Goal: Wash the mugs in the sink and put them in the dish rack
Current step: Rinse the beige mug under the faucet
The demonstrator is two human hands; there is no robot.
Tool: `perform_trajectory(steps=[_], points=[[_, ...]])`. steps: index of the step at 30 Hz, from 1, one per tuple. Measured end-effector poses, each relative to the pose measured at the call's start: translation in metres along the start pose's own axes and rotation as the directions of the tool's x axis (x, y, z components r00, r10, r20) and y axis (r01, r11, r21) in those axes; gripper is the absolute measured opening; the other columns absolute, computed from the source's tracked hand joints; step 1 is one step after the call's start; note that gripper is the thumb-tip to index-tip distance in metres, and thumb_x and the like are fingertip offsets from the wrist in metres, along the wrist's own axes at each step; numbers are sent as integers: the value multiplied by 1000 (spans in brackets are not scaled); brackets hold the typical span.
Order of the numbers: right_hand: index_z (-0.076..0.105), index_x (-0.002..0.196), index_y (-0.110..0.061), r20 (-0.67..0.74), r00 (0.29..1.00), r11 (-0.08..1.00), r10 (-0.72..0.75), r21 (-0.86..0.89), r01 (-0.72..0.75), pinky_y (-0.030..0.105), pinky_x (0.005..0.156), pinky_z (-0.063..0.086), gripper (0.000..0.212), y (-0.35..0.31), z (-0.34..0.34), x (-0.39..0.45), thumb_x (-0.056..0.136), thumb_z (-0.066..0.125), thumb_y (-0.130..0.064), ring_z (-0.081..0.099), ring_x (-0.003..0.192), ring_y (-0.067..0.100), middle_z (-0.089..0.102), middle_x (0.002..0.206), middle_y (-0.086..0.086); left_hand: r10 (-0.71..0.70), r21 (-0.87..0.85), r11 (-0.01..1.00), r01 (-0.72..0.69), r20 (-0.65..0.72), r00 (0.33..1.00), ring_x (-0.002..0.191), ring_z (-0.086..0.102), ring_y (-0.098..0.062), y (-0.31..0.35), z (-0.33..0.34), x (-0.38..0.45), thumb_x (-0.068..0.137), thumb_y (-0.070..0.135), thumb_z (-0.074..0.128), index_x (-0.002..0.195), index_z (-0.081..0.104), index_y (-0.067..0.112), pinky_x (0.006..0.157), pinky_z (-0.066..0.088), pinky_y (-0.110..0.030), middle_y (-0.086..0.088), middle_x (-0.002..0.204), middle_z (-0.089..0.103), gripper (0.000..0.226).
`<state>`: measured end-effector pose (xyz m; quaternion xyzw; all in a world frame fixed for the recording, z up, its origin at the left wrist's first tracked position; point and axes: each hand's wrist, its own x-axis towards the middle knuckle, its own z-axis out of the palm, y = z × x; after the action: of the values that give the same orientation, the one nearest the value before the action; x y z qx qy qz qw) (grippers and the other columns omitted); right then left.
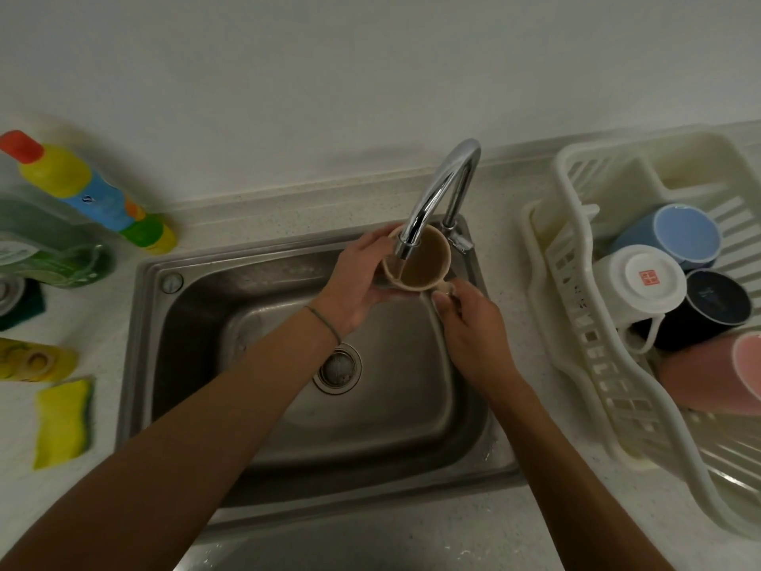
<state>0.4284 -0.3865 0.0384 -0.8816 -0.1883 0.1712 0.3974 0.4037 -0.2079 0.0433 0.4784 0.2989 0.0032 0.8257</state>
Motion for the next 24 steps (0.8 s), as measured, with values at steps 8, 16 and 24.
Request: perform_trajectory(steps=[8, 16, 24], points=[[60, 97, -17, -47, 997, 998, -56, -27, 55, 13, 70, 37, 17, 0, 14, 9, 104, 50, -29, 50, 87, -2, 51, 103, -8, 96, 80, 993, -92, -44, 994, 121, 63, -41, 12, -6, -8, 94, 19, 68, 132, 65, 15, 82, 61, -57, -17, 137, 61, 38], [62, 102, -15, -51, 989, 990, -140, 17, 141, 9, 81, 37, 19, 3, 32, 17, 102, 49, -29, 47, 99, 0, 49, 115, -5, 167, 112, 981, -158, -81, 983, 106, 68, -23, 22, -10, -21, 86, 1, 72, 126, 69, 17, 78, 62, -52, -6, 128, 63, 43], [59, 98, -15, -41, 986, 986, -160, 33, 161, 8, 78, 36, 15, -4, 46, 17, 102, 49, -26, 45, 92, -5, 49, 110, -4, 229, 192, 961, -198, -156, 961, 110, 67, -25, 29, -15, -32, 84, -3, 74, 124, 70, 19, 76, 63, -44, -6, 130, 63, 46]])
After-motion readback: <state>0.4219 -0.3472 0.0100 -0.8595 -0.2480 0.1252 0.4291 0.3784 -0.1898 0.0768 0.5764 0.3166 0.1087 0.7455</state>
